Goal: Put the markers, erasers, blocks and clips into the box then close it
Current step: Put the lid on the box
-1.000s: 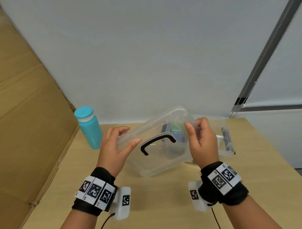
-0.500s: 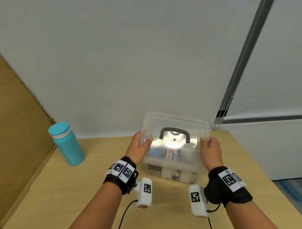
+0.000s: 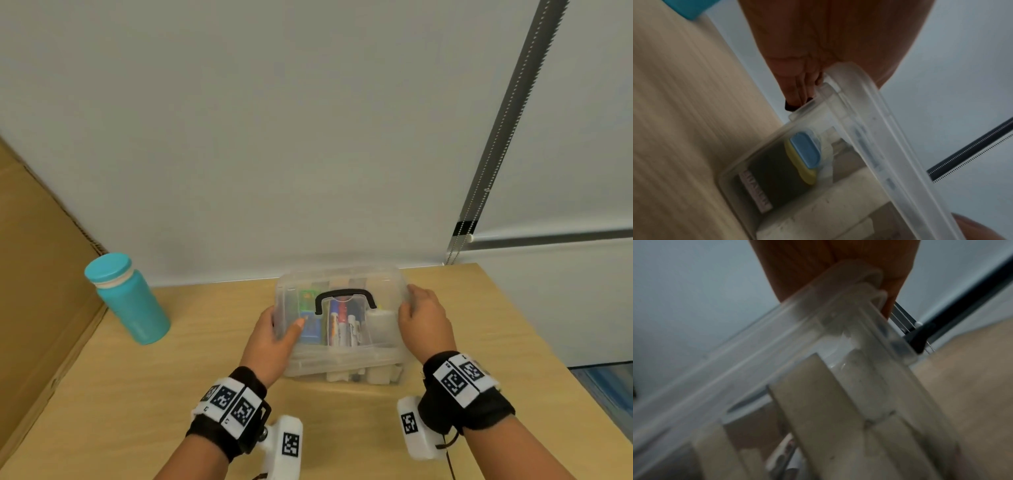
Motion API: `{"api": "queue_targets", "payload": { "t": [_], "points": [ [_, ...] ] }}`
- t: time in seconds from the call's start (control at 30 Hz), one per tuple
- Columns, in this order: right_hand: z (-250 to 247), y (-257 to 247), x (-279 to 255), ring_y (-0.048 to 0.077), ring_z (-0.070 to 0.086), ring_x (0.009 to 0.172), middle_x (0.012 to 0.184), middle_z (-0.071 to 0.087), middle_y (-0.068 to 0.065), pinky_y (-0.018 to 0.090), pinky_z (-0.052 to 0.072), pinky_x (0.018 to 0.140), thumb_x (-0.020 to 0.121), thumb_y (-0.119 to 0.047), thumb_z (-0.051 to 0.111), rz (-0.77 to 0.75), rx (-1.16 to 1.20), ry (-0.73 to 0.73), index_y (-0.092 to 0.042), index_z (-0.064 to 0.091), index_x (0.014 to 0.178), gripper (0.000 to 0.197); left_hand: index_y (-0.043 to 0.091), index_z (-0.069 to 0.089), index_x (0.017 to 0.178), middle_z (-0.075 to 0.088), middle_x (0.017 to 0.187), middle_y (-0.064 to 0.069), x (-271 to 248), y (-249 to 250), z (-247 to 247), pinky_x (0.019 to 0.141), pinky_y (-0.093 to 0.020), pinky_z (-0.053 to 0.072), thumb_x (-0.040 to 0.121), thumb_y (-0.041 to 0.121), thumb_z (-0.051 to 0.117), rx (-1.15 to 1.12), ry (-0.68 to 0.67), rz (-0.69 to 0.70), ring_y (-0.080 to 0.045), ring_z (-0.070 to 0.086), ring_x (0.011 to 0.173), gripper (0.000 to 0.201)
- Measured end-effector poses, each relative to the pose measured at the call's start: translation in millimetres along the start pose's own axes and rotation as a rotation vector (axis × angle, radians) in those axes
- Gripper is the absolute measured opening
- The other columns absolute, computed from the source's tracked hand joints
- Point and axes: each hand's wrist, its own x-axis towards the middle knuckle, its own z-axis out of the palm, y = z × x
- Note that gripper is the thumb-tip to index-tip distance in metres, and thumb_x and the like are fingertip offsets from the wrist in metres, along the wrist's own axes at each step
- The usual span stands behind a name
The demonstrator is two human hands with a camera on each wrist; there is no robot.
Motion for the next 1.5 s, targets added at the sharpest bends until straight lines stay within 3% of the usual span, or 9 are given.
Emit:
{"api": "queue_targets", "payload": {
  "t": [0.17,0.37,0.53,0.63,0.77,0.9,1.13,1.3,1.5],
  "points": [
    [7,-5,10,0.032,0.056,0.094,0.127,0.04,0.013,0.033,0.045,0.077,0.095,-0.015,0.038,-0.009,-0.055,-0.032,-0.013,0.033,0.144,0.049,0.023,0.045,0.131,0.057,0.121,0.005,19,-8,-5,0.093,-0.037,0.051,0.089,0.048,0.053,0.277,0.04,0.094,-0.015,0.058,0.109,0.049],
    [13,-3,9,0.034,0.037,0.121,0.136,0.036,0.015,0.041,0.037,0.098,0.097,-0.016,0.035,0.045,-0.097,-0.091,-0.011,0.022,0.148,0.053,0.02,0.042,0.133,0.05,0.122,-0.001,37,-2,-3,0.085,-0.035,0.053,0.092,0.055,0.039,0.578,0.024,0.056,-0.017,0.057,0.098,0.054],
    [14,-4,10,0.036,0.03,0.134,0.151,0.03,0.011,0.047,0.032,0.108,0.095,-0.052,0.033,0.047,-0.199,-0.141,-0.013,0.014,0.15,0.07,0.022,0.032,0.142,0.04,0.135,-0.003,34,-3,-2,0.102,-0.043,0.039,0.08,0.069,0.046,0.656,-0.001,0.021,-0.024,0.038,0.123,0.079],
    [14,-4,11,0.038,0.036,0.133,0.155,0.024,0.009,0.049,0.037,0.105,0.082,-0.076,0.035,0.078,-0.161,-0.212,-0.018,0.007,0.151,0.095,0.021,0.019,0.147,0.028,0.148,-0.006,34,-3,-4,0.108,-0.048,0.035,0.067,0.073,0.061,0.483,-0.088,-0.091,-0.029,0.032,0.133,0.104],
    [13,-5,11,0.033,0.044,0.13,0.155,0.022,0.006,0.047,0.042,0.098,0.07,-0.084,0.042,0.08,-0.15,-0.23,-0.024,0.004,0.15,0.107,0.019,0.022,0.142,0.049,0.129,0.003,35,-5,-6,0.096,-0.033,0.044,0.066,0.059,0.074,0.194,-0.155,-0.168,-0.022,0.053,0.116,0.1],
    [12,-5,10,0.031,0.047,0.128,0.154,0.024,0.005,0.047,0.044,0.096,0.068,-0.086,0.044,0.082,-0.156,-0.231,-0.027,0.006,0.149,0.107,0.027,0.02,0.145,0.045,0.137,-0.004,31,-7,-6,0.095,-0.039,0.049,0.047,0.082,0.066,0.327,-0.076,-0.177,-0.024,0.055,0.115,0.121],
    [12,-4,10,0.032,0.046,0.129,0.153,0.028,0.007,0.047,0.044,0.097,0.065,-0.088,0.043,0.083,-0.141,-0.239,-0.029,0.007,0.149,0.109,0.03,0.013,0.146,0.033,0.127,-0.006,16,6,-2,0.095,-0.042,0.05,0.069,0.061,0.069,0.492,0.056,0.009,-0.026,0.049,0.115,0.1],
    [14,-3,11,0.033,0.045,0.129,0.153,0.028,0.007,0.048,0.044,0.099,0.064,-0.088,0.044,0.082,-0.134,-0.245,-0.029,0.007,0.149,0.11,0.018,0.025,0.142,0.031,0.13,-0.008,31,21,-7,0.101,-0.037,0.045,0.074,0.045,0.074,0.41,-0.027,-0.183,-0.028,0.048,0.117,0.088],
    [17,1,13,0.032,0.044,0.13,0.153,0.028,0.008,0.049,0.045,0.1,0.059,-0.09,0.044,0.075,-0.086,-0.237,-0.03,0.008,0.148,0.113,0.011,0.022,0.143,0.027,0.138,-0.009,32,23,-2,0.1,-0.041,0.045,0.061,0.063,0.075,0.43,-0.029,-0.262,-0.03,0.043,0.125,0.11]
  ]
}}
